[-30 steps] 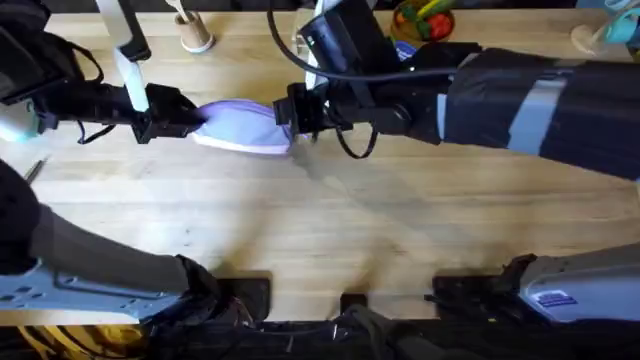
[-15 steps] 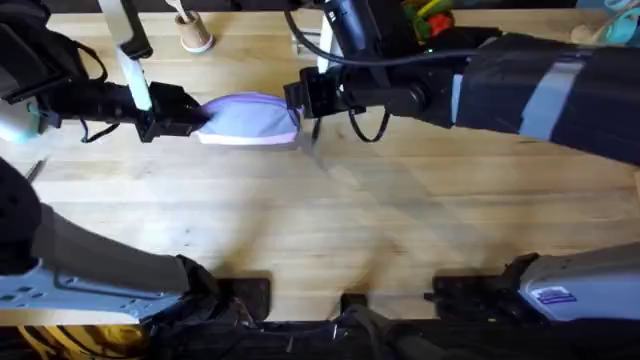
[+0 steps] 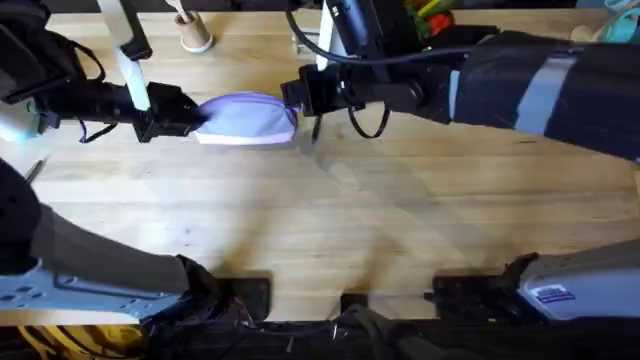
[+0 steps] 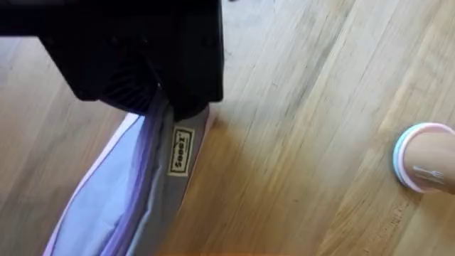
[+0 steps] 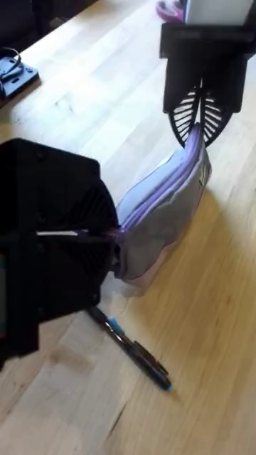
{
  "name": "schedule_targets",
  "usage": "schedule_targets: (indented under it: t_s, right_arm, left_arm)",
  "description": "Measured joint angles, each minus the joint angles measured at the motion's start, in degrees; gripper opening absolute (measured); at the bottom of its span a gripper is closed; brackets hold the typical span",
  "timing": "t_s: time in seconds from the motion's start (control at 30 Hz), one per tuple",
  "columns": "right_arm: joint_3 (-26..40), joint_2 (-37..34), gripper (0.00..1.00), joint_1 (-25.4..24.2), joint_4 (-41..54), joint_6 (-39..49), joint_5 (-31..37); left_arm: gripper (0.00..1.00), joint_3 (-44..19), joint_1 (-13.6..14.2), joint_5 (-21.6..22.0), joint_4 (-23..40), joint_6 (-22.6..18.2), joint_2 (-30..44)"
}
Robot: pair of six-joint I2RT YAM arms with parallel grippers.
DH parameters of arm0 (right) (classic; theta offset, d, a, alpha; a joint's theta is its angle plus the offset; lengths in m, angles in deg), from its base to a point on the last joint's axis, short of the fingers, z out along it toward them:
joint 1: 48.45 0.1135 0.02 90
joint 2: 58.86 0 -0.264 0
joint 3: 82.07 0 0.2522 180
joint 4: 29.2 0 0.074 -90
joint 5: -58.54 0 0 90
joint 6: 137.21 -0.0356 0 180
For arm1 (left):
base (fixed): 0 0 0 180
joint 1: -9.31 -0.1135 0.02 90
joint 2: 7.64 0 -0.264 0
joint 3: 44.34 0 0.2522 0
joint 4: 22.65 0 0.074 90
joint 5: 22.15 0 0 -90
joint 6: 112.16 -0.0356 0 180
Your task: Unzip the bag, pick up the pens from the table one at a time and place them inside, then zip the bag closed.
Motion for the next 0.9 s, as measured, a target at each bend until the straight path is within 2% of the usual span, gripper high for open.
schedule_targets:
  t_s: [0.13, 0.37, 0.63, 0.9]
  right_arm:
    - [1.64, -0.03, 0.03, 0.67, 2.43, -0.02, 0.19]
    - [7.35, -1.08, 0.03, 2.73, 11.57, -0.8, 4.54]
    - [19.09, -9.61, 0.03, 2.88, 25.07, -1.11, 6.56]
    - [30.37, -16.29, 0.03, 2.84, 32.83, -0.8, 7.41]
  left_arm:
    - [0.042, 0.0, -0.11, 0.14, -0.11, 0.0, 0.0]
    - [0.042, 0.0, -0.11, 0.07, 0.42, 0.0, 0.0]
    - [0.042, 0.0, -0.11, 0.44, 0.19, -0.01, 0.0]
    - [0.042, 0.0, -0.35, 0.68, -0.13, 0.0, 0.0]
